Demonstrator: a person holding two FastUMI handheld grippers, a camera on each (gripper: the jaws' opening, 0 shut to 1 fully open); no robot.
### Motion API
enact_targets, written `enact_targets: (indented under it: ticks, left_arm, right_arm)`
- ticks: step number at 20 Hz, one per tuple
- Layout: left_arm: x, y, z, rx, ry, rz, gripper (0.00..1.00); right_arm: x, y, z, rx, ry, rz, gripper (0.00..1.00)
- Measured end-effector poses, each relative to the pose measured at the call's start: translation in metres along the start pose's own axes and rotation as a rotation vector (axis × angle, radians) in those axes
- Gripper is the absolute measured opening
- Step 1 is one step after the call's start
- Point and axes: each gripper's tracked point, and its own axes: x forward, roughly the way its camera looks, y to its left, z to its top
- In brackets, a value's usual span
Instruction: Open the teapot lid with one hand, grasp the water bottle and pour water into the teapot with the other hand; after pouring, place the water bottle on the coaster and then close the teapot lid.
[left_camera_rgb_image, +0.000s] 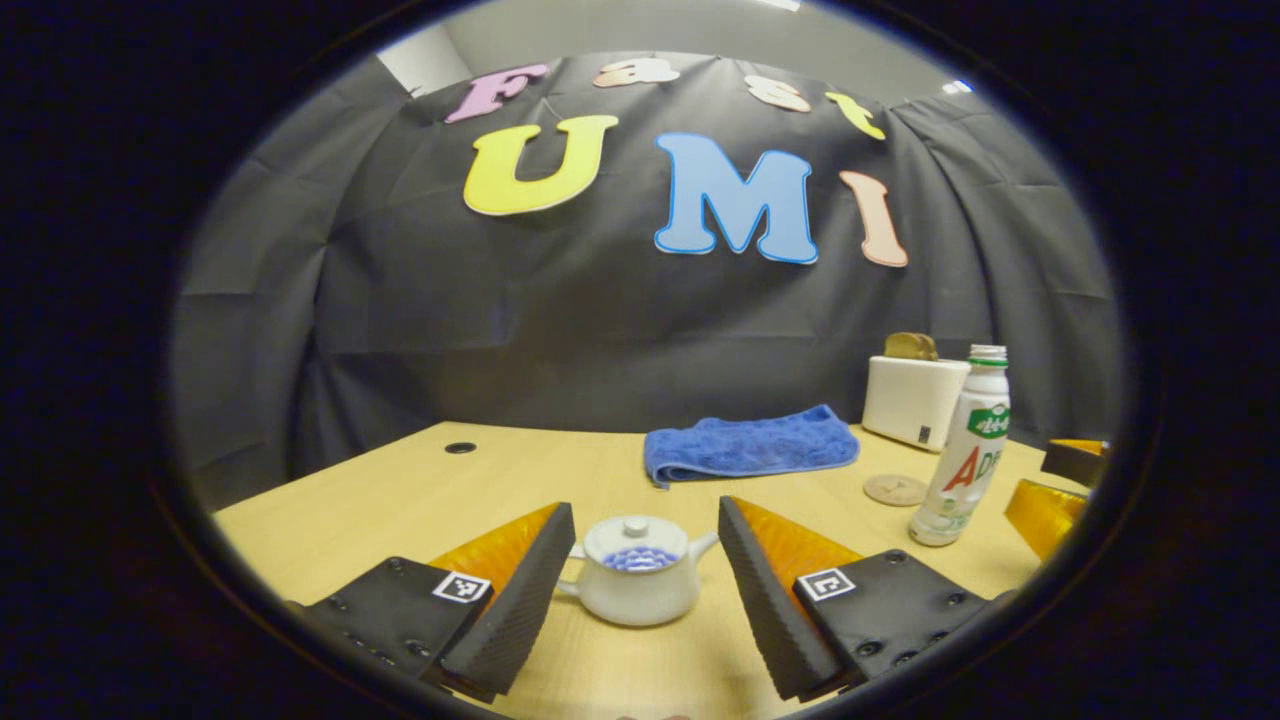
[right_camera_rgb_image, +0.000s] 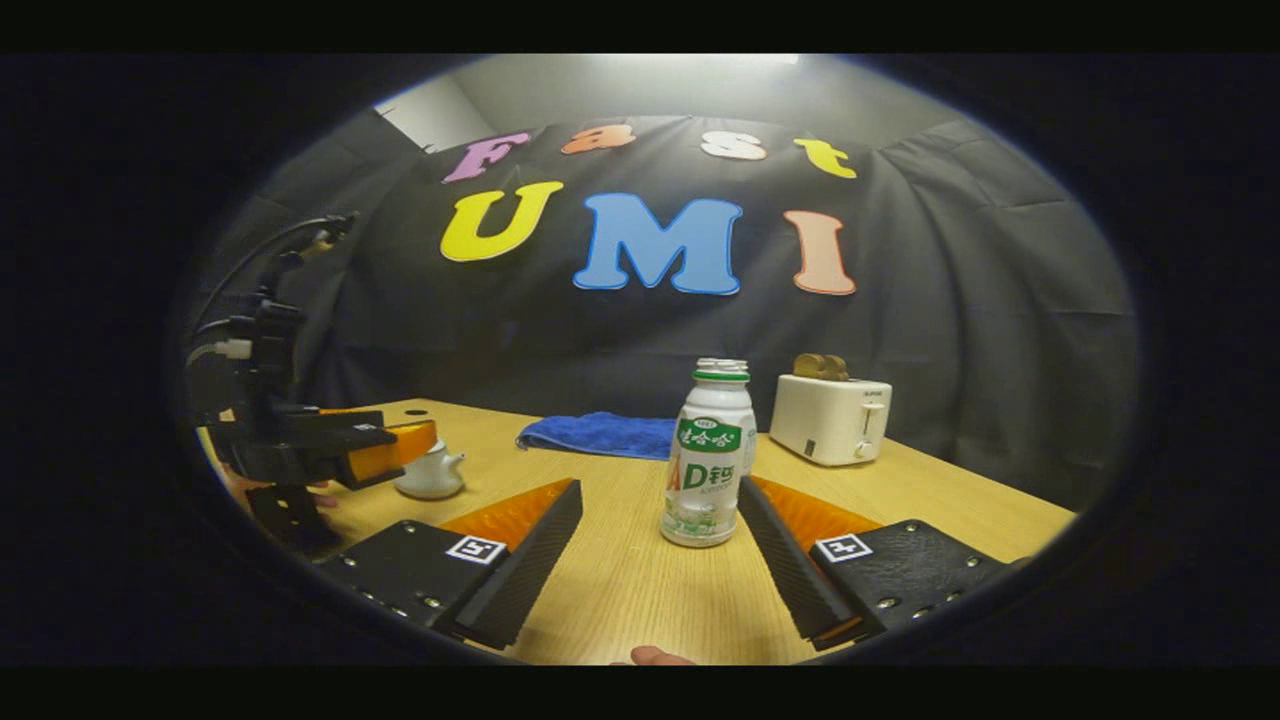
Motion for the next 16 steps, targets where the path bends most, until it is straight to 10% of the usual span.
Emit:
enact_targets:
  ticks: [4,7,11,16]
  left_arm:
    - [0.021,0.003,0.0,0.014,0.015,0.006,0.98]
    - [0.026,0.001,-0.007,0.025,0.035,-0.005,0.77]
    - [0.032,0.003,-0.005,0.019,0.042,-0.016,0.24]
    - [0.031,0.003,0.004,0.064,0.015,-0.009,0.14]
  right_arm:
    - [0.002,-0.01,-0.002,0.012,0.012,-0.009,0.97]
    - [0.005,-0.014,-0.005,0.021,0.02,-0.01,0.97]
    - [0.009,-0.021,-0.004,0.011,0.01,-0.013,0.97]
    - [0.029,-0.036,-0.009,0.005,0.034,-0.008,0.96]
